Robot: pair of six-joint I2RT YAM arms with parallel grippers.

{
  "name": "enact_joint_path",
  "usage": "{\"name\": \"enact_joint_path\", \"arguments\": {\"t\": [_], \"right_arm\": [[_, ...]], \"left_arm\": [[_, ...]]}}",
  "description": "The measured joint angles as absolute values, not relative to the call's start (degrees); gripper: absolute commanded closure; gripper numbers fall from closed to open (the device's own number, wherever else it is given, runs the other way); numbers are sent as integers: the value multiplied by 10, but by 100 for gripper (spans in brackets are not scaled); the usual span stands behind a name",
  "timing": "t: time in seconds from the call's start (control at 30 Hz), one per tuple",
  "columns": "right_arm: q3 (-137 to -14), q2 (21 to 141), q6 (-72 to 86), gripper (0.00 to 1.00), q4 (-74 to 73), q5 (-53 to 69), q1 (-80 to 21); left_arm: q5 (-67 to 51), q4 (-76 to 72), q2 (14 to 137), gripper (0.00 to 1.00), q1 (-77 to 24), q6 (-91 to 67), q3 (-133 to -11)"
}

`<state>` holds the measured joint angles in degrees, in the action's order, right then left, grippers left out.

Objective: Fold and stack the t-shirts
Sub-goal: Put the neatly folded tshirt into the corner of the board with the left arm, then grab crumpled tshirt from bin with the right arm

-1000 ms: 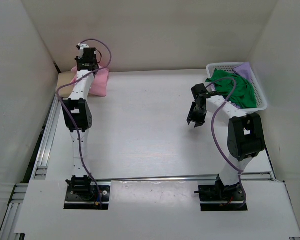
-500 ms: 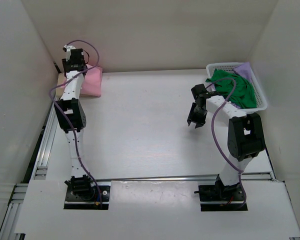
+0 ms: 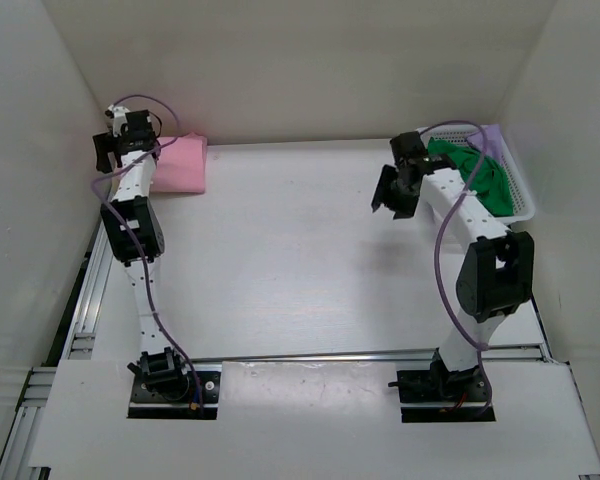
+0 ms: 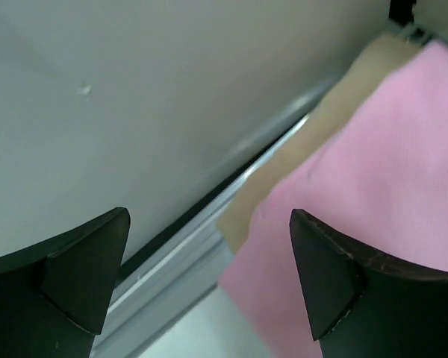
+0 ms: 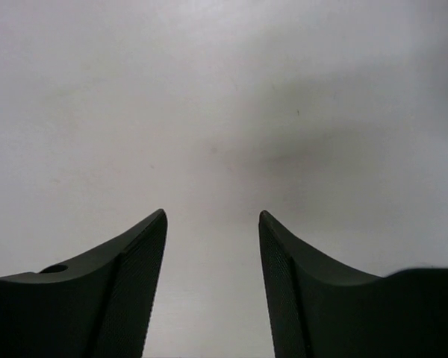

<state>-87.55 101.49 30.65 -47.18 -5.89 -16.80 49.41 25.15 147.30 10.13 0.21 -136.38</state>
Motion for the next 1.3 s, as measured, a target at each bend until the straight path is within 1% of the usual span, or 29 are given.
{"name": "enact_joint_path", "arguments": {"t": [0.07, 0.17, 0.3, 0.43, 0.53, 0.6, 0.67, 0.7, 0.77, 0.8, 0.87, 0.9, 0.97, 1.1, 1.3], "right_arm": [[-925, 1013, 301, 32, -477, -62, -155], [-1007, 1010, 295, 28, -475, -79, -107], [-1118, 1040, 304, 27, -465, -104, -24], [-1206, 1123, 341, 24, -442, -121, 49], [-1217, 1193, 374, 19, -418, -120, 83], [-1218, 1250, 391, 19, -406, -110, 96], [-1223, 1302, 404, 24, -401, -99, 101], [-1228, 1327, 410, 36, -401, -95, 102], [-1232, 1360, 415, 57, -401, -88, 101], [-1231, 1366, 420, 79, -402, -88, 100], [-1230, 1362, 419, 98, -404, -89, 100], [-1228, 1354, 418, 100, -403, -91, 100], [-1216, 1327, 413, 100, -401, -96, 99], [-1174, 1229, 389, 100, -402, -121, 99], [-1141, 982, 326, 100, -390, -140, 91]], "left_arm": [[489, 247, 1439, 0, 99, 2, -1313], [465, 250, 1353, 0, 83, 2, -1212], [394, 251, 1224, 0, 48, 3, -1113], [286, 241, 1097, 0, 18, 2, -1036], [187, 246, 1020, 0, 19, 2, -988], [141, 269, 993, 0, 20, 1, -981], [104, 294, 984, 0, 21, 1, -982], [88, 313, 983, 0, 20, 1, -983], [65, 354, 984, 0, 16, 1, -983], [54, 378, 984, 0, 13, 1, -982], [37, 408, 981, 0, 8, 1, -978], [30, 420, 976, 0, 6, 1, -970], [18, 442, 962, 0, 2, 1, -954], [8, 473, 921, 0, 1, 1, -923], [18, 495, 856, 0, 1, 1, -888]]}}
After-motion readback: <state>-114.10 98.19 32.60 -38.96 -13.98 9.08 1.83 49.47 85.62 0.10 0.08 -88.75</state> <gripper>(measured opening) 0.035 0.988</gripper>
